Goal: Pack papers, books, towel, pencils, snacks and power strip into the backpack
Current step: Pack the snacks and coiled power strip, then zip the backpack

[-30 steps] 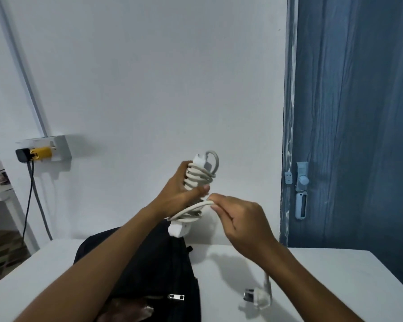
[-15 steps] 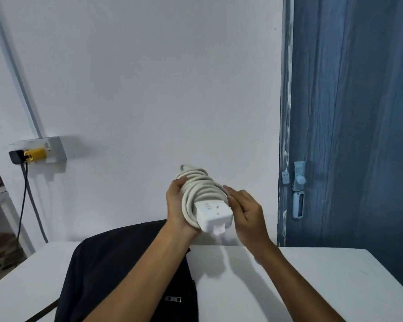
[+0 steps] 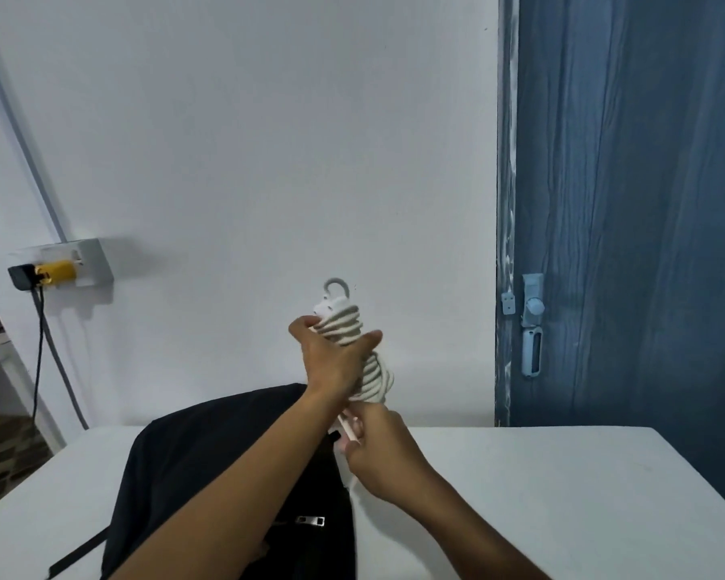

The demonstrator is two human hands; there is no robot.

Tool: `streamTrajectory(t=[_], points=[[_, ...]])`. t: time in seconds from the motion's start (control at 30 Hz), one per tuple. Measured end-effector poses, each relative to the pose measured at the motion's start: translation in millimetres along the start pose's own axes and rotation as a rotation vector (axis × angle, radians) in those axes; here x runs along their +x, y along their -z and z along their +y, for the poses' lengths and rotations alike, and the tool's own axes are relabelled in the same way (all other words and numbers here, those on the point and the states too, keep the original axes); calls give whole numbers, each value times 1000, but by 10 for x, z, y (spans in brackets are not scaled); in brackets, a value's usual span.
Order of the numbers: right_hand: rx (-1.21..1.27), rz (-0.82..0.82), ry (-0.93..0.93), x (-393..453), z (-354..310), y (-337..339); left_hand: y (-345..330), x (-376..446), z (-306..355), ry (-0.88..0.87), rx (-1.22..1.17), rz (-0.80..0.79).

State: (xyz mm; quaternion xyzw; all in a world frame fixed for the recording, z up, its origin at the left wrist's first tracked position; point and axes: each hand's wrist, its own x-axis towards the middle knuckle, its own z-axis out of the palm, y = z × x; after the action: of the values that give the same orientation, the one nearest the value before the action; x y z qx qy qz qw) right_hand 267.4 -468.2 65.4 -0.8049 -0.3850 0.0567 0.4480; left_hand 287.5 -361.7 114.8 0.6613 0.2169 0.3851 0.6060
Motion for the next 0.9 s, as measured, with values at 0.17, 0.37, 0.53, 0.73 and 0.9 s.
streamTrajectory(t=[0.17,0.37,0.53,0.73,0.9], points=[[-327,34,192,-65,-159,343,179,-33,-75,-81,357,-310],[-325,43,440,-52,-105,565,269,-45,-67,-39,375,-477],[-390,67,600,-60,-12,517,277,-49,-72,-7,373,-457],[-479,73,767,-132,-5,490,363,-126,-138,78,299,-527],[-419,30,706,-129,-34,611,459,-215,-203,141,313,-586]])
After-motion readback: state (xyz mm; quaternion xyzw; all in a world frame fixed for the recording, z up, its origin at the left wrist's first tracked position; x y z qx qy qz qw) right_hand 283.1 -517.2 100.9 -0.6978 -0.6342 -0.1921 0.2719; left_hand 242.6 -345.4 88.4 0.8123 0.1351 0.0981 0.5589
